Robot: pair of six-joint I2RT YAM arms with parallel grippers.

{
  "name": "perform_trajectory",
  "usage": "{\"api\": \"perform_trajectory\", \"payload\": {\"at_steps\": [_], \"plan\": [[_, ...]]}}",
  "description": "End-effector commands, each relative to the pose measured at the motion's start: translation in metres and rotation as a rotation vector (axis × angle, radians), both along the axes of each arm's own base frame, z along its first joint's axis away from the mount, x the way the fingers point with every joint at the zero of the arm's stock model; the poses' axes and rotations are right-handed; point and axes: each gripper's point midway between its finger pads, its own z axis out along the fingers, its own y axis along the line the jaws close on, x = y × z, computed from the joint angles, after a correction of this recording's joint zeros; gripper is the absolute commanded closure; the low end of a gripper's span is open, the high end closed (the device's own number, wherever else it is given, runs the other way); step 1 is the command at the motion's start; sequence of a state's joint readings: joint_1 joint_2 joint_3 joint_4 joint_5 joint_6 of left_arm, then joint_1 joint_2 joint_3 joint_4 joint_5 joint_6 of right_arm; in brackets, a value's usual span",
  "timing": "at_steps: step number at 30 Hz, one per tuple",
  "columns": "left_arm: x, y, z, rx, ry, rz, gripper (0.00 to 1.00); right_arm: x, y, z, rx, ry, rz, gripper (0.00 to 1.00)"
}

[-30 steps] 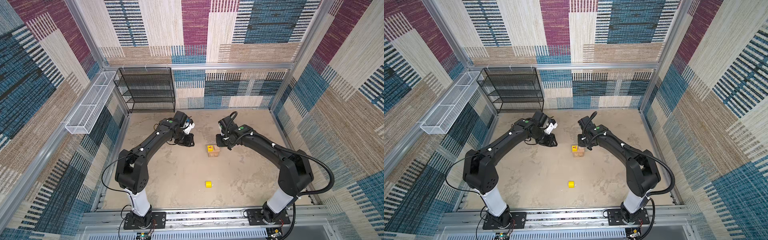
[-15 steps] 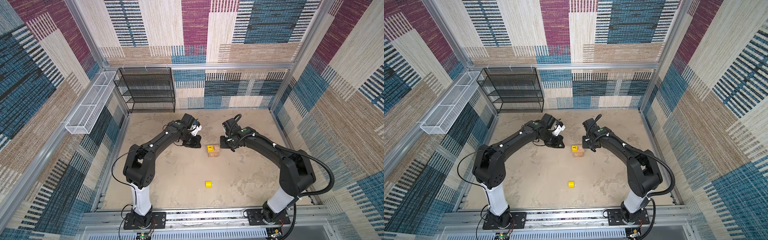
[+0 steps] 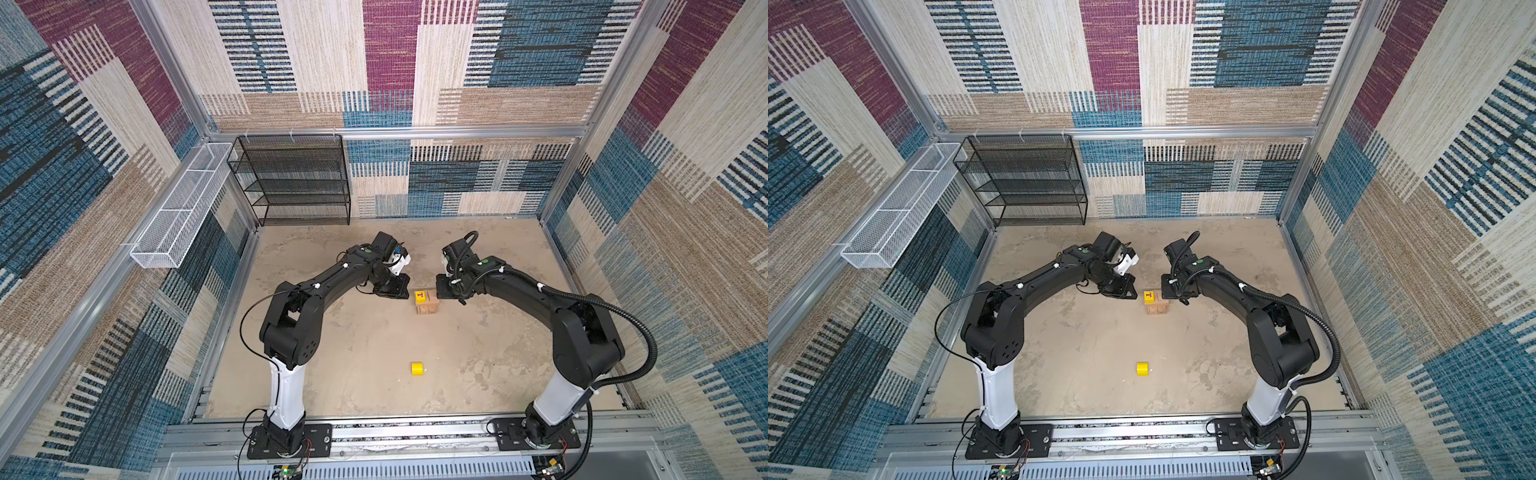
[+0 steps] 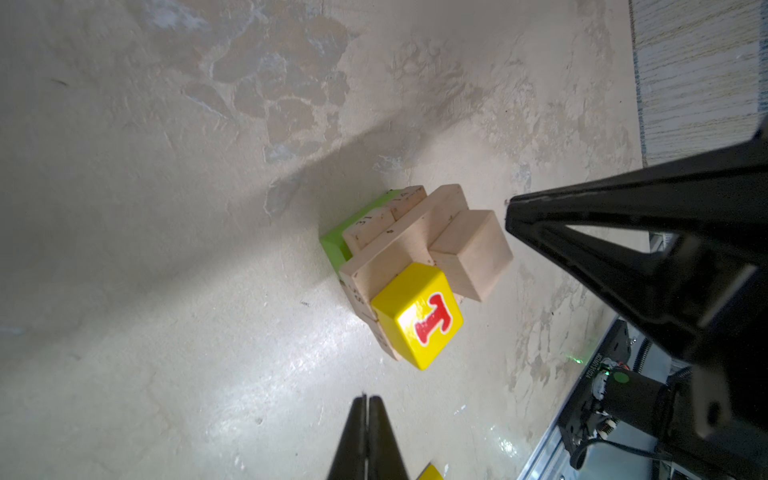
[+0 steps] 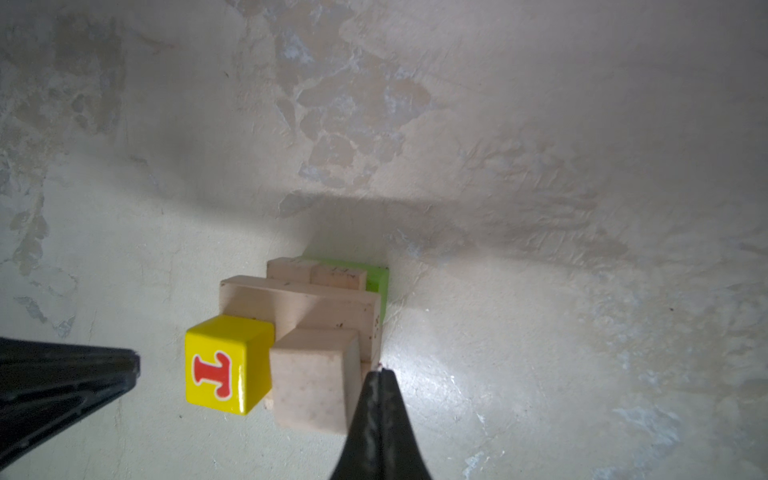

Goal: Build the wood block tower

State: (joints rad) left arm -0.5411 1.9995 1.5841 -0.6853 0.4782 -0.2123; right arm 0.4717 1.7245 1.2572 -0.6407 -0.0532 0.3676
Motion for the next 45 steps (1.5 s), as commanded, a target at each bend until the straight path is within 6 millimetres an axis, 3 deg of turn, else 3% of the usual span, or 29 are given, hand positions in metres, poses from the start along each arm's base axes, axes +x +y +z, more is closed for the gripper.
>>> {"api": "perform_trajectory", "payload": {"at_steps": [1,16,45], "plan": [[0.003,-0.007,0.002,-0.029,-0.009,-0.010,0.92,0.005,0.007,0.003,0.027,-0.023,0.016,1.00],[0.000,-0.016,0.001,-0.058,-0.002,-0.039,0.89,0.004,0.015,0.007,0.072,-0.020,0.036,1.00],[-0.006,-0.026,-0.002,-0.078,0.016,-0.072,0.86,0.000,0.010,0.010,0.066,-0.027,0.021,1.00]]}}
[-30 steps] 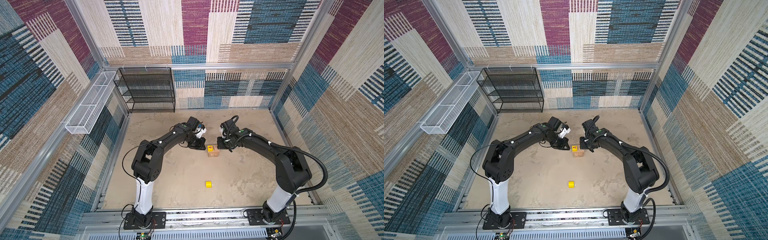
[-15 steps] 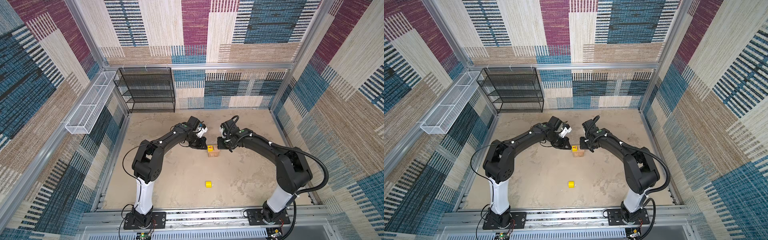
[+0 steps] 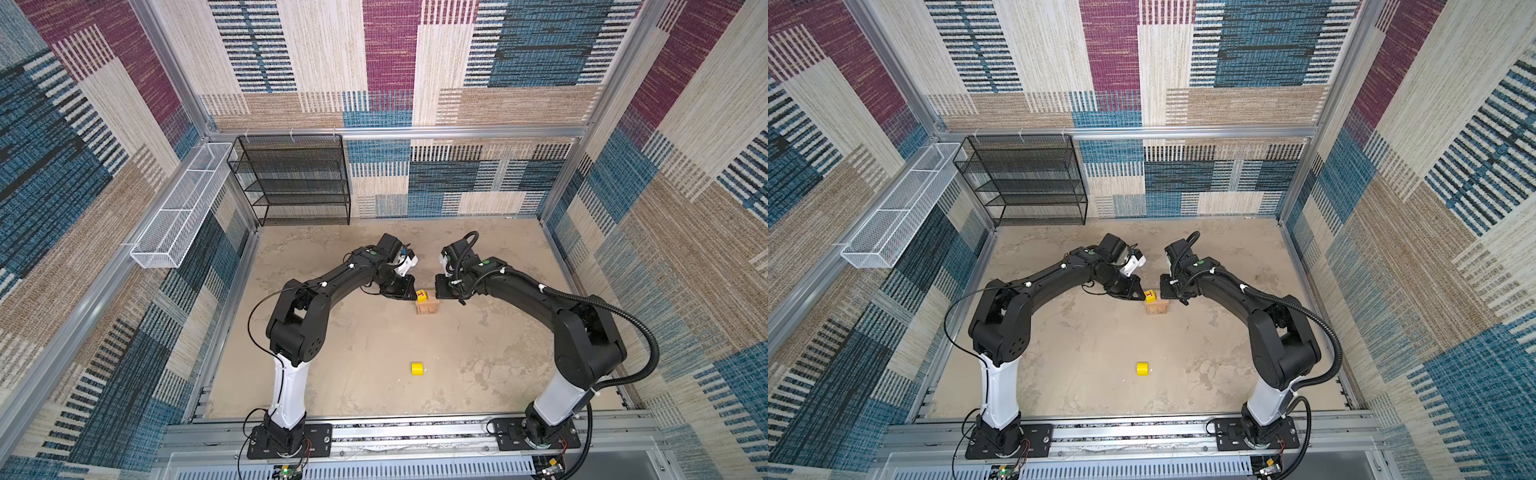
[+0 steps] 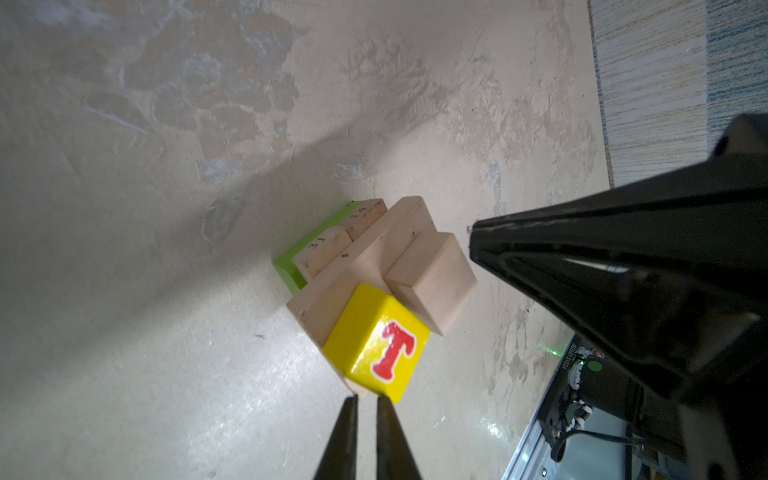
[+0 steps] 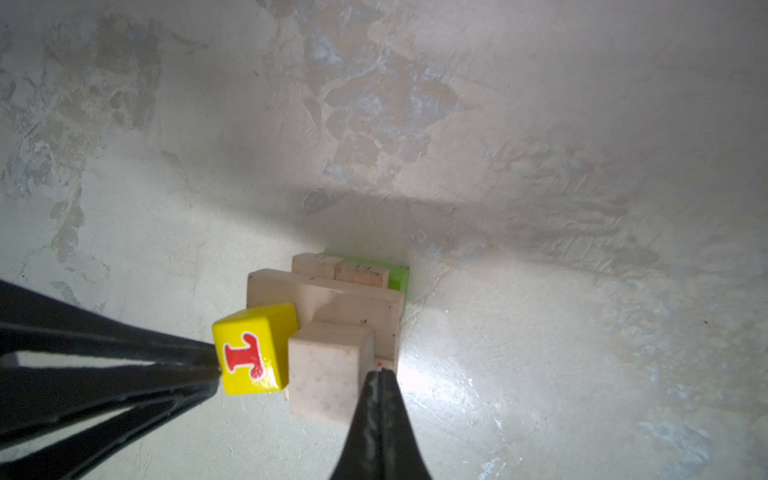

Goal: Build the wood block tower

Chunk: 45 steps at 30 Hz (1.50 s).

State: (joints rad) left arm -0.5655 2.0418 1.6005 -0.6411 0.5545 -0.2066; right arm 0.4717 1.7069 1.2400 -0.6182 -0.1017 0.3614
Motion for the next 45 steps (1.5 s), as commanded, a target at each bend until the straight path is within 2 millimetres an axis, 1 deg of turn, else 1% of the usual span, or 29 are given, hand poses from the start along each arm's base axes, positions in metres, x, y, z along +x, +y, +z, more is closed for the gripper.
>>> {"api": "perform_trajectory", "payload": {"at_steps": [1,9,18,24,33,41,45], "plan": [[0.000,-0.002,0.002,-0.009,-0.005,-0.013,0.86,0.004,0.003,0.006,0.020,-0.024,-0.006,1.00],[0.002,0.002,-0.004,0.023,-0.009,0.002,0.88,0.002,0.003,0.003,0.022,-0.015,-0.003,1.00],[0.003,0.005,-0.004,0.042,-0.027,0.007,0.88,0.003,0.003,0.007,0.020,-0.022,-0.005,1.00],[0.010,0.009,-0.005,0.069,-0.050,0.023,0.88,0.004,0.003,0.007,0.014,-0.025,-0.002,1.00],[0.011,0.007,-0.007,0.071,-0.045,0.021,0.87,0.004,0.002,0.006,0.014,-0.023,-0.002,1.00],[0.018,0.002,-0.001,0.059,-0.058,0.021,0.87,0.004,0.002,0.006,0.010,-0.022,-0.003,1.00],[0.017,0.003,-0.003,0.063,-0.055,0.020,0.87,0.003,0.002,0.006,0.010,-0.021,-0.003,1.00]]}}
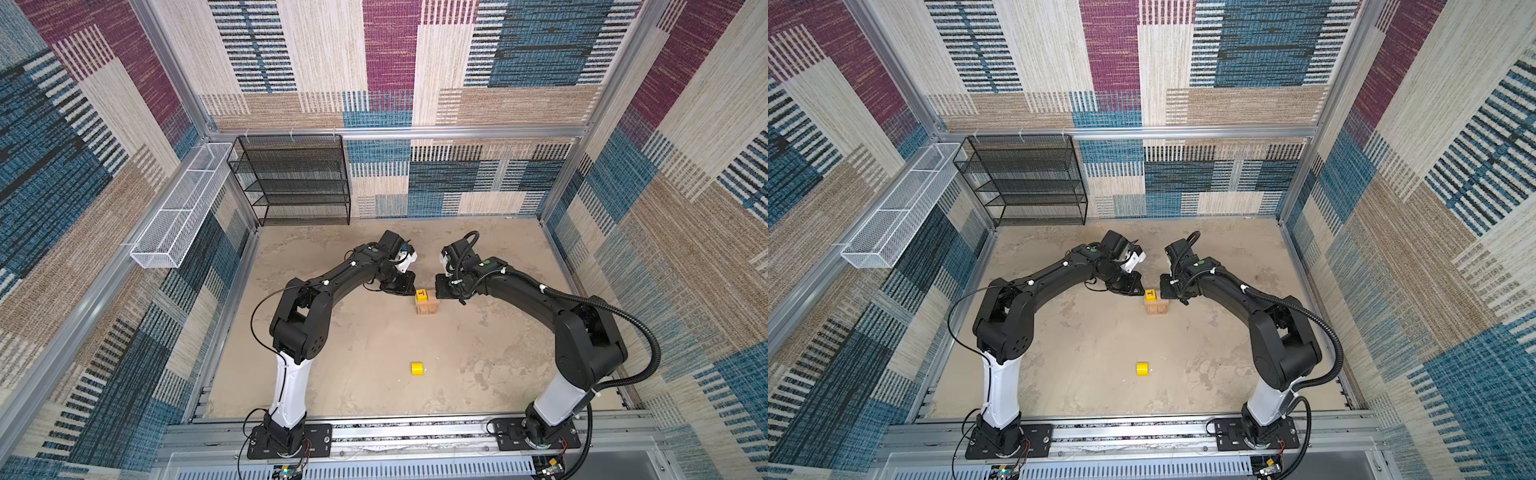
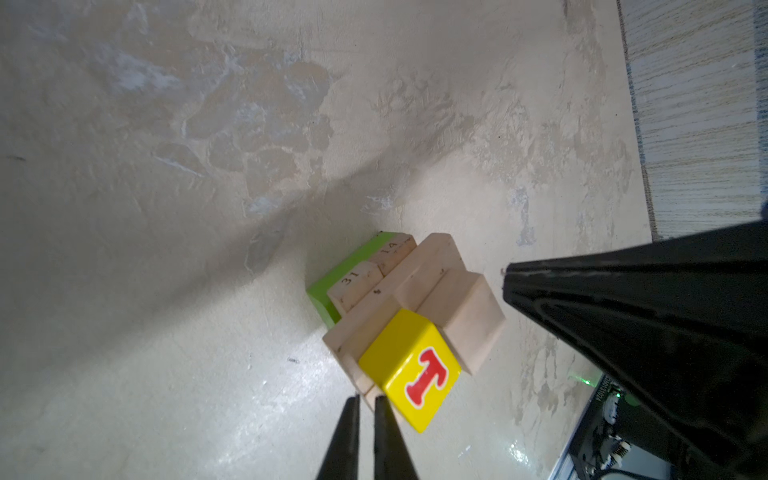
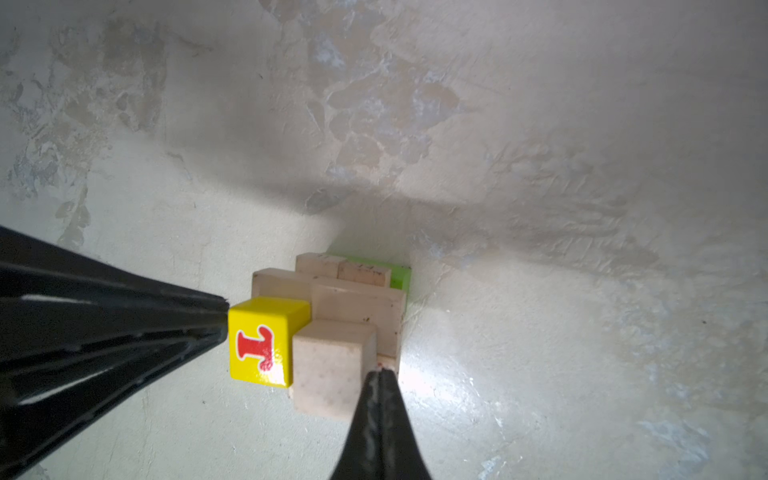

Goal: Build the wood block tower

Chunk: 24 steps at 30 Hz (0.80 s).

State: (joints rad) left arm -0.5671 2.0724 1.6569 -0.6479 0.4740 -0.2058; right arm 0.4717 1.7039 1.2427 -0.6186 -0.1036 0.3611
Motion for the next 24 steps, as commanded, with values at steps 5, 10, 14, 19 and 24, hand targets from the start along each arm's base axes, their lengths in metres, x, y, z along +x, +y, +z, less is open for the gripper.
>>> {"api": "perform_trajectory", "payload": {"at_steps": [5,10,14,19,24], "plan": [[-0.002,0.001,-0.001,0.009,0.003,-0.011,0.87,0.001,0.001,0.002,0.003,-0.013,-0.003,1.00],[-0.002,0.001,0.000,0.007,0.002,-0.013,0.87,-0.001,-0.001,0.000,0.001,-0.001,-0.004,1.00],[-0.002,0.001,0.001,0.007,0.000,-0.014,0.87,-0.006,-0.001,0.000,0.008,0.008,-0.001,1.00],[-0.002,0.000,0.001,0.003,0.003,-0.016,0.87,-0.012,-0.001,-0.004,0.016,0.023,0.004,1.00],[-0.002,-0.001,0.001,-0.004,0.008,-0.017,0.85,-0.014,0.001,-0.006,0.026,0.033,0.012,1.00]]}}
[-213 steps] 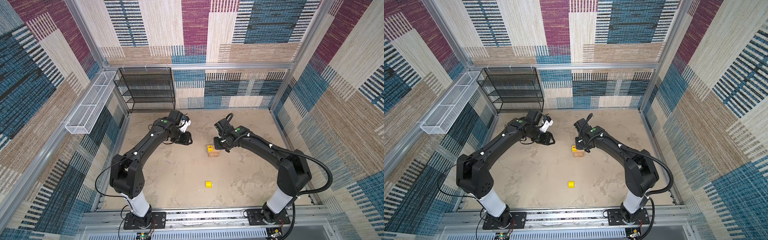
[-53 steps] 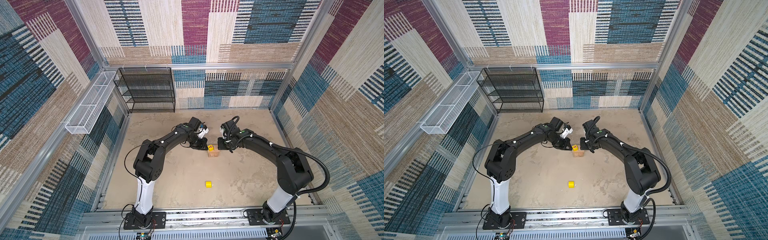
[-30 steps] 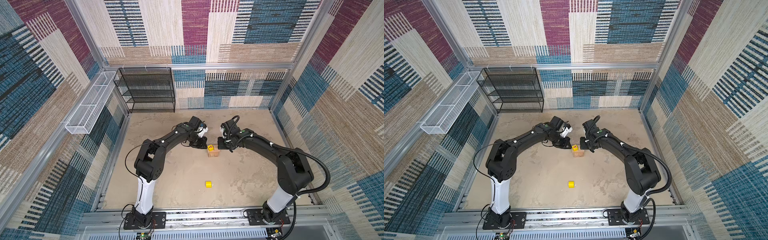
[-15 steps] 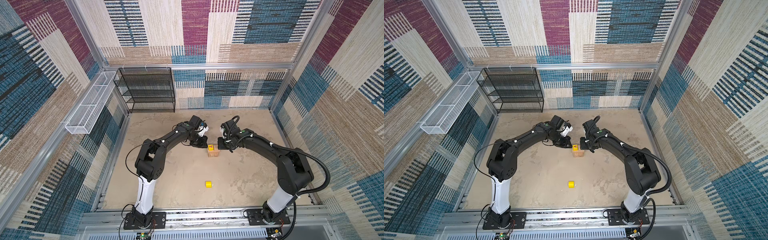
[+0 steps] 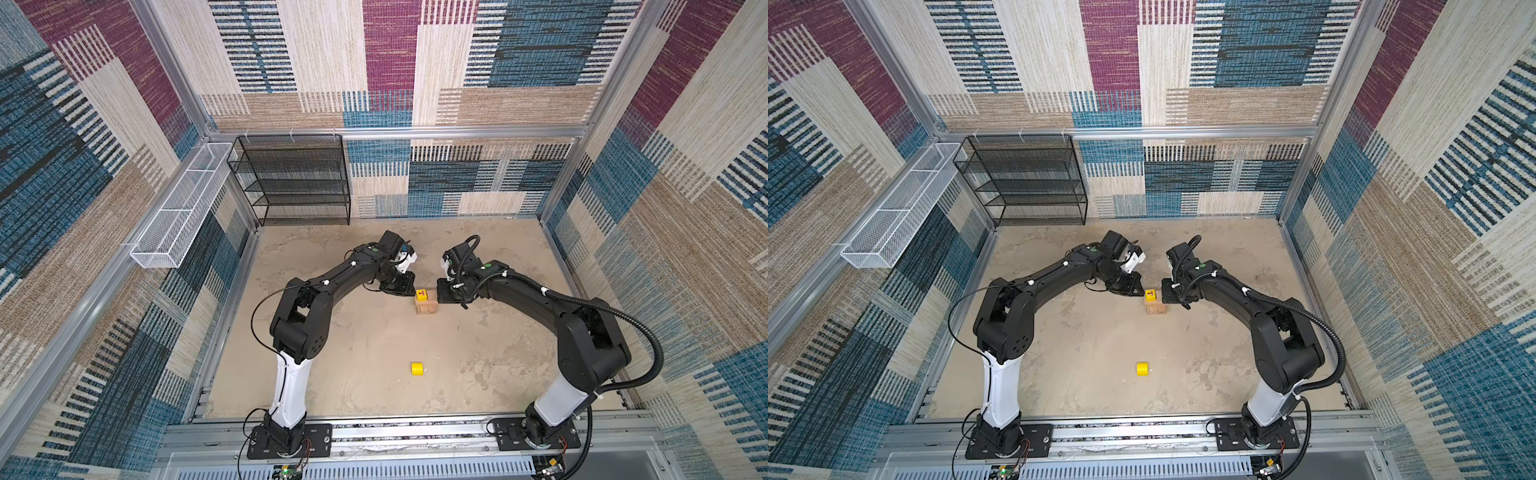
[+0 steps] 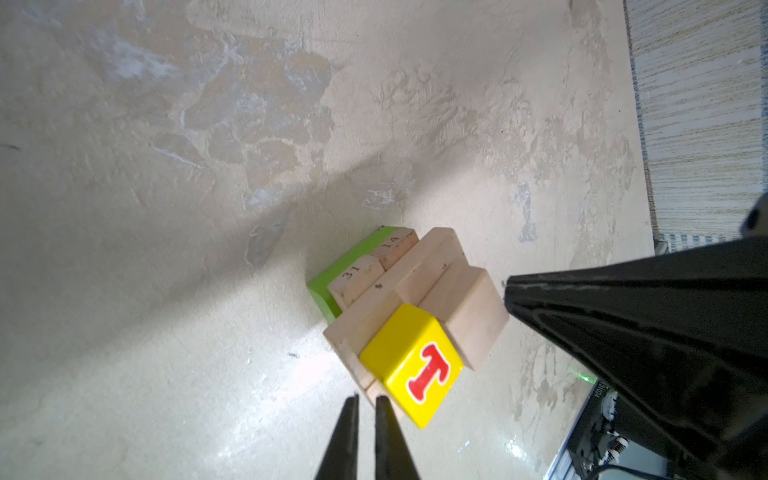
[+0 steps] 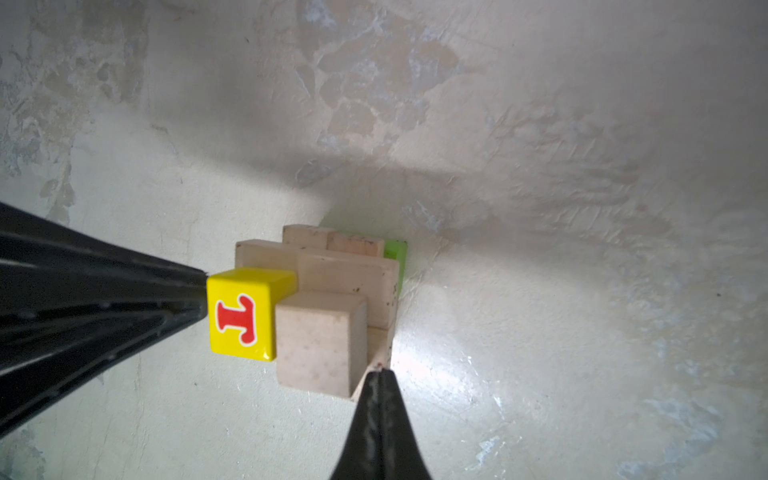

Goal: Build the wood block tower

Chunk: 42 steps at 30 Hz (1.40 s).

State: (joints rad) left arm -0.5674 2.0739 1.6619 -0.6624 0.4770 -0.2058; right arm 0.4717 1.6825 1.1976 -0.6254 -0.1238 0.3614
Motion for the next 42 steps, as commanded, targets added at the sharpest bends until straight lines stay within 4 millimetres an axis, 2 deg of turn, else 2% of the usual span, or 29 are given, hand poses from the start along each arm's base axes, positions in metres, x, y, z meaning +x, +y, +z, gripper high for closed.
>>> {"api": "perform_trajectory", "payload": {"at_steps": [1,13,25,33,42], "plan": [[-0.001,-0.002,0.001,-0.007,0.000,-0.017,0.85,0.001,0.005,0.002,0.027,-0.002,0.003,1.00],[-0.002,-0.004,-0.002,-0.014,0.012,-0.020,0.84,0.001,0.009,0.002,0.045,0.001,0.014,1.00],[-0.002,-0.003,0.000,-0.013,0.005,-0.021,0.84,0.000,0.001,0.007,0.014,-0.007,-0.009,1.00],[-0.002,-0.004,0.002,-0.018,0.006,-0.023,0.83,-0.015,0.007,0.002,0.070,0.037,0.011,1.00],[-0.002,-0.004,0.002,-0.018,0.006,-0.022,0.83,-0.010,0.014,0.000,0.094,0.040,0.018,1.00]]}}
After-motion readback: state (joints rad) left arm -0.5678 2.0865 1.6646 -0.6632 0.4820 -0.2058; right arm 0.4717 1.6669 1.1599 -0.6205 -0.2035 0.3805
